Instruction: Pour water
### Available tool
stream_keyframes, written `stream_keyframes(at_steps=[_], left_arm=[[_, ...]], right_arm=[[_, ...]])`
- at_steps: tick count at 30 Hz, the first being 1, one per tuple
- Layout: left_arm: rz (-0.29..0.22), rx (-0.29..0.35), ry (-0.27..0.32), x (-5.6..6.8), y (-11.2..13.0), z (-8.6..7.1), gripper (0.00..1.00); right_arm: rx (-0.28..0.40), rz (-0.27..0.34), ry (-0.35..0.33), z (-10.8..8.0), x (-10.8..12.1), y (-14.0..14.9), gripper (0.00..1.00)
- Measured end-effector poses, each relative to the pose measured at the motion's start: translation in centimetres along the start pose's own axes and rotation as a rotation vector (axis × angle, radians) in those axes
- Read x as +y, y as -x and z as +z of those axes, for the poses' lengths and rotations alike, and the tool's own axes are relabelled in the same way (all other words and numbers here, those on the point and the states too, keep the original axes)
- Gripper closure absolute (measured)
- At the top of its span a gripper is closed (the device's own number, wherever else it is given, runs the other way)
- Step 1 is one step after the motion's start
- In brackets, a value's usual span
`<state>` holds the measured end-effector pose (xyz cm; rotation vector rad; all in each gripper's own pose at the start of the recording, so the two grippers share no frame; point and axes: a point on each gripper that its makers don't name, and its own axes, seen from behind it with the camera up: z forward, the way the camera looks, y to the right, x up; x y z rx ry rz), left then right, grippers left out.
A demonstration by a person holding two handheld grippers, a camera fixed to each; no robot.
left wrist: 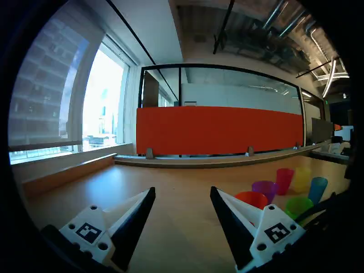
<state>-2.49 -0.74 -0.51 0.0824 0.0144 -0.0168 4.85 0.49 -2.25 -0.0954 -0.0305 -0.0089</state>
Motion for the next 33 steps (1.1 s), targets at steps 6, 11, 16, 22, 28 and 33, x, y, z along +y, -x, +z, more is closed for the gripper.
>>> stream_keyframes(at_steps=[6,11,16,22,28,33], left_arm=[[0.003,-0.003,0.0,0.0,0.0,0.0,0.11],[0.008,-0.002,-0.001,0.1,0.2,0.1,0.11],[0.007,-0.002,-0.001,0.1,0.1,0.0,0.1],[0.008,-0.003,-0.001,0.1,0.1,0.0,0.1],[0.008,-0.002,-0.001,0.1,0.2,0.0,0.1],[0.008,-0.002,-0.001,0.1,0.2,0.0,0.1]], right_arm=[[0.001,0.002,0.002,-0.1,0.3,0.1,0.06],[0.006,0.005,-0.001,-0.3,0.4,0.2,0.06],[0.018,-0.006,-0.002,-0.6,0.6,0.1,0.06],[0.048,-0.031,-0.008,-1.0,0.9,-0.5,0.06],[0.065,-0.034,-0.016,-0.8,1.0,-0.7,0.06],[0.084,-0.025,-0.023,-0.3,0.5,-0.9,0.06]])
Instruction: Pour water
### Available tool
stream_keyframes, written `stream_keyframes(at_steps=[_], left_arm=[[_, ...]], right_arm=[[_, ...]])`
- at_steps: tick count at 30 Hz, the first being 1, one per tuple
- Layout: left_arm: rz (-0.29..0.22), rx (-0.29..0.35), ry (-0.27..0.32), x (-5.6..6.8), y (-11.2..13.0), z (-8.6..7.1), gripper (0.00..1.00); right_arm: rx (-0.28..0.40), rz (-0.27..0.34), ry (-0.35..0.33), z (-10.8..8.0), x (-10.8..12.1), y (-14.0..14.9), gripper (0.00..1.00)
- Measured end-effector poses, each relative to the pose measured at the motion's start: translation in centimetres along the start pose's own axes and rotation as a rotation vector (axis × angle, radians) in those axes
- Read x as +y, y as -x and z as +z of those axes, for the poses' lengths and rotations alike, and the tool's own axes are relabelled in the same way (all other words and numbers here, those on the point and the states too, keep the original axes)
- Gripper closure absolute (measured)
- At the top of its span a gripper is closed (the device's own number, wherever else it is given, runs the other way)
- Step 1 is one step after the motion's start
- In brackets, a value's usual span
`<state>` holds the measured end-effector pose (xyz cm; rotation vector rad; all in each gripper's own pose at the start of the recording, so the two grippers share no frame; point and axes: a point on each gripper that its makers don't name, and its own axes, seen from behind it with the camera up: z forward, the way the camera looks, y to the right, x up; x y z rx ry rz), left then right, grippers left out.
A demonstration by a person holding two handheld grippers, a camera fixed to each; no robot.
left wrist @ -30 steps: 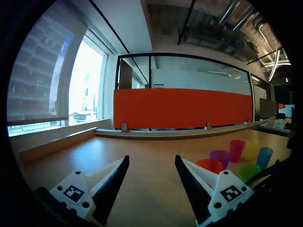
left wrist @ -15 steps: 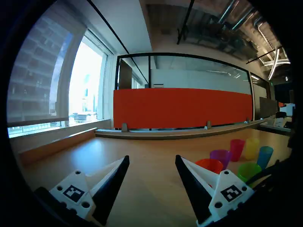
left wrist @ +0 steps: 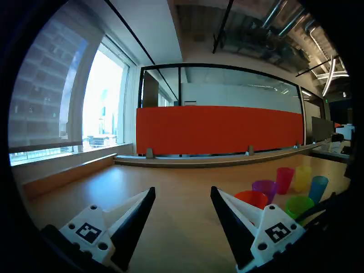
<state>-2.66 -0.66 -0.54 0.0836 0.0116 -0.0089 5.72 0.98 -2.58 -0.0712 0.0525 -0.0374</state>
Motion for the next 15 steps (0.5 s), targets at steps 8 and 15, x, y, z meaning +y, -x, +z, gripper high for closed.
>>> stream_keyframes(at_steps=[8,15], left_arm=[[0.0,0.0,0.0,0.0,0.0,0.0,0.1],[0.0,0.0,0.0,0.0,0.0,0.0,0.1]], right_arm=[[0.034,0.009,-0.025,0.6,-0.9,0.4,0.06],[0.038,0.044,-0.028,0.8,-0.6,1.6,0.05]])
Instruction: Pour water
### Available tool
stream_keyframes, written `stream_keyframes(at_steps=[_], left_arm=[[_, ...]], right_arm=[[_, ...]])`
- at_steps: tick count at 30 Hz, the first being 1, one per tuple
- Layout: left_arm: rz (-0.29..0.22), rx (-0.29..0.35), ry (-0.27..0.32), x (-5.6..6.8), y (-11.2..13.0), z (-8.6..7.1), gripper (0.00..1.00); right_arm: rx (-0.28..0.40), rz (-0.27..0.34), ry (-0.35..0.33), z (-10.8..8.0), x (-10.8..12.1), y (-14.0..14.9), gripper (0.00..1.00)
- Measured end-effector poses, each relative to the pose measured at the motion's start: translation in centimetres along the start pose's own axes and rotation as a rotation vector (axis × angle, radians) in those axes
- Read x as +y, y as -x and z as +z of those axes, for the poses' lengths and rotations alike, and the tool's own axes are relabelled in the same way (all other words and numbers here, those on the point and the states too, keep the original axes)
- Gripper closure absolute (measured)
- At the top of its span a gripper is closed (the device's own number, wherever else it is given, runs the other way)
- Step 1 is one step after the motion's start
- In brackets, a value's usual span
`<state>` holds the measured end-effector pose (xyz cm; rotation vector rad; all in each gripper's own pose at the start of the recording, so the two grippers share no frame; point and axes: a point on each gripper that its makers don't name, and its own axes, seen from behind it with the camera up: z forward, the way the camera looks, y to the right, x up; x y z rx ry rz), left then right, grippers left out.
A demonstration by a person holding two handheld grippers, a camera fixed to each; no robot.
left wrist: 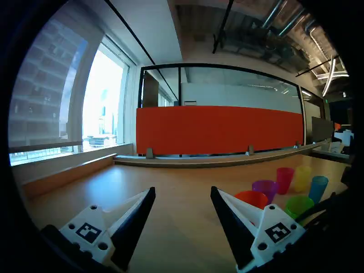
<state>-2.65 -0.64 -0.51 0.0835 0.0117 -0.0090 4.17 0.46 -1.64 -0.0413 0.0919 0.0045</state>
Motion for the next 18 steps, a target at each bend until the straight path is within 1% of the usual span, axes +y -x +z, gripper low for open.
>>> stream_keyframes(at_steps=[3,6,12,15,18], left_arm=[[0.0,0.0,0.0,0.0,0.0,0.0,0.1],[0.0,0.0,0.0,0.1,0.0,0.0,0.1],[0.0,0.0,0.0,0.1,0.0,0.0,0.1],[0.0,0.0,0.0,0.1,0.0,0.0,0.1],[0.0,0.0,0.0,0.0,0.0,0.0,0.1]], right_arm=[[-0.01,0.003,0.014,0.1,0.3,0.7,0.05],[-0.021,-0.015,0.021,0.3,0.2,1.5,0.05],[-0.025,-0.05,0.004,0.3,-1.0,2.7,0.05],[-0.025,-0.051,-0.004,0.5,-1.3,3.3,0.05],[-0.025,-0.04,-0.008,0.7,-1.4,3.7,0.04]])
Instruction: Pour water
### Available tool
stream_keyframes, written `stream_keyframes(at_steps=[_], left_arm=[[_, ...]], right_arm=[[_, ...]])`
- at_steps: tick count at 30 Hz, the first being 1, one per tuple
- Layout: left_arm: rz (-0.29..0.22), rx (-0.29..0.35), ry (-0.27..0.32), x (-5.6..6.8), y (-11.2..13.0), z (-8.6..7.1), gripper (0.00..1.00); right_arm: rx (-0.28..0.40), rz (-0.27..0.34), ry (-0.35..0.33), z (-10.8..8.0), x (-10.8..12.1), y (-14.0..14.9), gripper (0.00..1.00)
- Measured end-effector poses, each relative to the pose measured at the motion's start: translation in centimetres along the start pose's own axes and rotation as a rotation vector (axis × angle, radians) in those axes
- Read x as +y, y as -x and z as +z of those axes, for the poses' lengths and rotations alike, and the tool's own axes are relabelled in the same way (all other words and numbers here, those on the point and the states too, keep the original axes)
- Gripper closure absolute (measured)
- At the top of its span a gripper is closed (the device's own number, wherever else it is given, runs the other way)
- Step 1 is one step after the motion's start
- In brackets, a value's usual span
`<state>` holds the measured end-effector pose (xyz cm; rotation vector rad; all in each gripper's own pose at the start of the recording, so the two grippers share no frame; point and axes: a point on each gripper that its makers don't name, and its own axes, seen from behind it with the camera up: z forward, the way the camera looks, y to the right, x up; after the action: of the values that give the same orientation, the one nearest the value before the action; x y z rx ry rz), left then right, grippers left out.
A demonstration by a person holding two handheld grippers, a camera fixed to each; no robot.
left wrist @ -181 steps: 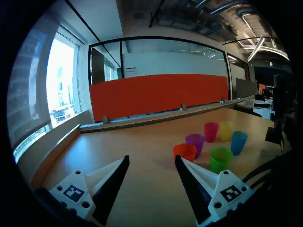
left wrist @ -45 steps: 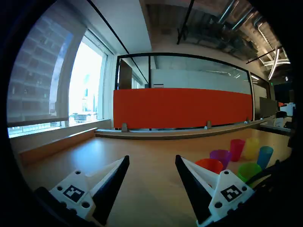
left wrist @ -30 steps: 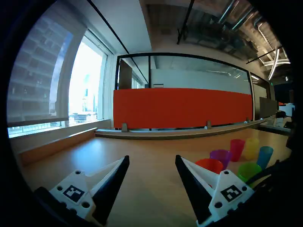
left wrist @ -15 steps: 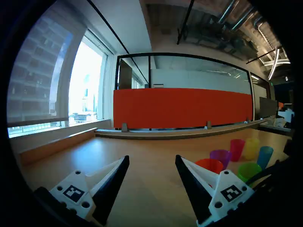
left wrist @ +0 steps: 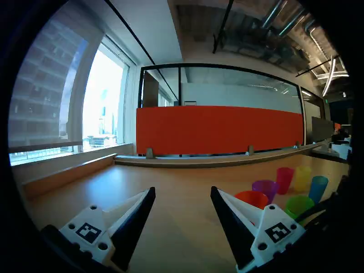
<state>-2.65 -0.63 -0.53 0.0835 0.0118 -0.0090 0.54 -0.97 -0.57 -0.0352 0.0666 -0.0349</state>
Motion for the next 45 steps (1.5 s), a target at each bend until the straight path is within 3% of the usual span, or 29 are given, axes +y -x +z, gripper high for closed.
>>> stream_keyframes(at_steps=[12,45], left_arm=[[0.0,0.0,0.0,-0.1,0.0,0.0,0.1],[0.0,0.0,0.0,0.0,0.0,0.1,0.09]], right_arm=[[-0.03,0.075,-0.002,0.4,0.6,2.0,0.04],[-0.045,0.064,0.005,0.5,1.5,3.3,0.04]])
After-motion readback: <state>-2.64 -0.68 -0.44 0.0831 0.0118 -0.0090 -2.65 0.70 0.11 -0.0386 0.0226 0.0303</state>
